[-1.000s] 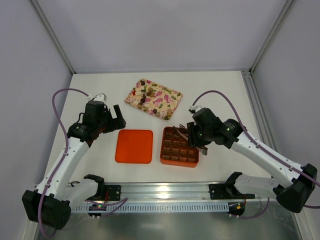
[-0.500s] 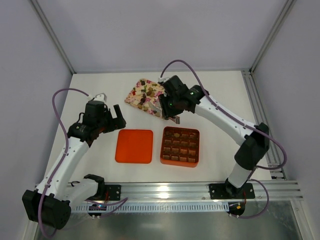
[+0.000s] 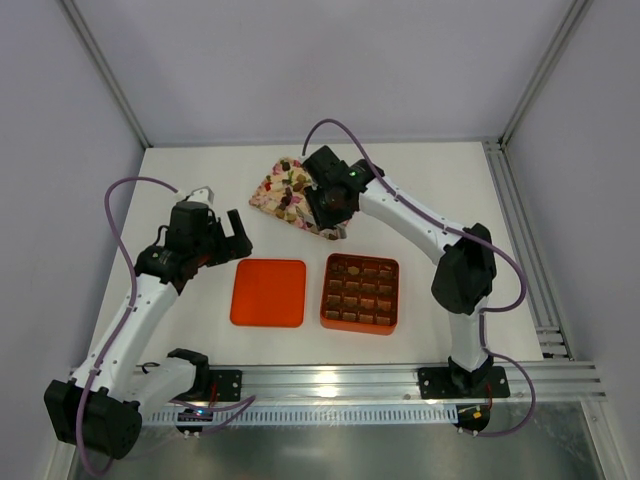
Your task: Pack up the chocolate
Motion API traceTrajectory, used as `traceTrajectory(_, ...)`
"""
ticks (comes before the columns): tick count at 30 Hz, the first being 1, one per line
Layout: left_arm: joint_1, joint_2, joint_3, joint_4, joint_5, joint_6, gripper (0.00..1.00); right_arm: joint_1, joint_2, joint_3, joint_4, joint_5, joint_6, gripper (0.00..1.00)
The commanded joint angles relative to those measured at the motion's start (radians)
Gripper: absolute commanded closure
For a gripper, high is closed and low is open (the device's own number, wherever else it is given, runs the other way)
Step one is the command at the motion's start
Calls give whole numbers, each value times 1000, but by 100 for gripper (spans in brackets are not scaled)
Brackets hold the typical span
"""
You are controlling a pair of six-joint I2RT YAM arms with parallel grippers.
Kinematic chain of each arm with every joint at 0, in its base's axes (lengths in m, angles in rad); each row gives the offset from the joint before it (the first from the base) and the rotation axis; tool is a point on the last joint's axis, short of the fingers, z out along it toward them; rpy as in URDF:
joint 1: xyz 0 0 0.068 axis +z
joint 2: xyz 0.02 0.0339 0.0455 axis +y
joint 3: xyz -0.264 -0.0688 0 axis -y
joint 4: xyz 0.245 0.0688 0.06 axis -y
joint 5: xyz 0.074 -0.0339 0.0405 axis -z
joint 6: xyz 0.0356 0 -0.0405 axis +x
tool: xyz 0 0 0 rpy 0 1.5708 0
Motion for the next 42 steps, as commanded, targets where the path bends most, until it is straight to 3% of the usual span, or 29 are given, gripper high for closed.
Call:
traceTrajectory(1, 6, -4, 10, 18, 16, -7, 0, -1, 4, 36, -5, 27, -10, 59)
traceTrajectory(27, 5, -6, 8, 18, 16, -7, 0, -12, 49, -12, 9, 36, -11, 58)
traceTrajectory(42, 5, -3, 10, 18, 16, -7, 0, -50, 36, 6, 13, 11, -17, 67)
